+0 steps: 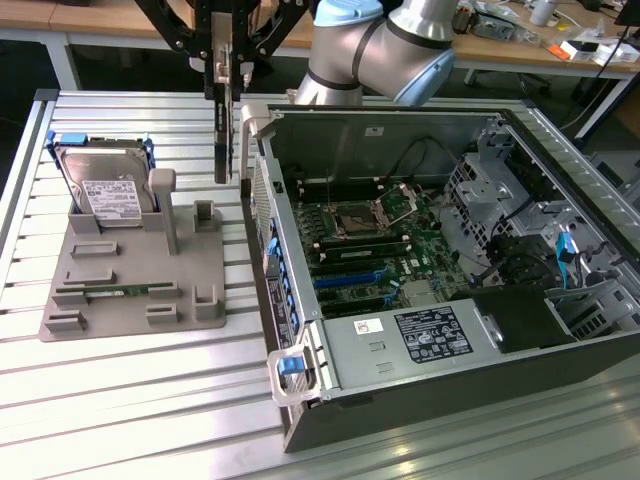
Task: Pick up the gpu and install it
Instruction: 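Pick up the gpu and move the gpu toward the slot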
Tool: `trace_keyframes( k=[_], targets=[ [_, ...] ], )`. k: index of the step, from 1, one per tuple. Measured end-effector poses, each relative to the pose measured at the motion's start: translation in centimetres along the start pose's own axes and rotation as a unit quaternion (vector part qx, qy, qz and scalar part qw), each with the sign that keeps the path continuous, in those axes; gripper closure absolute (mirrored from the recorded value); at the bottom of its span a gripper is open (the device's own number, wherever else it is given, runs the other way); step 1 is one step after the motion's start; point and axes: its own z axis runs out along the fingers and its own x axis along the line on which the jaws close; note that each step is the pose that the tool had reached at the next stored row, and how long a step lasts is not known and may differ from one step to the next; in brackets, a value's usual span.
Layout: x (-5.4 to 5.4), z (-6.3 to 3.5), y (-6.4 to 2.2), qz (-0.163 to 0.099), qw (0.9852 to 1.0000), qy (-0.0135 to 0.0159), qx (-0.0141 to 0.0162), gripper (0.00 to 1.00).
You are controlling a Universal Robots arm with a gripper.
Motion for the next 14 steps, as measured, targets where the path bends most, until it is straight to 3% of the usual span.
trace_keyframes(
  k=[14],
  targets=[
    [-0.93,0.02,0.07,0.0,1.0,0.0008,0.0,0.75]
  ],
)
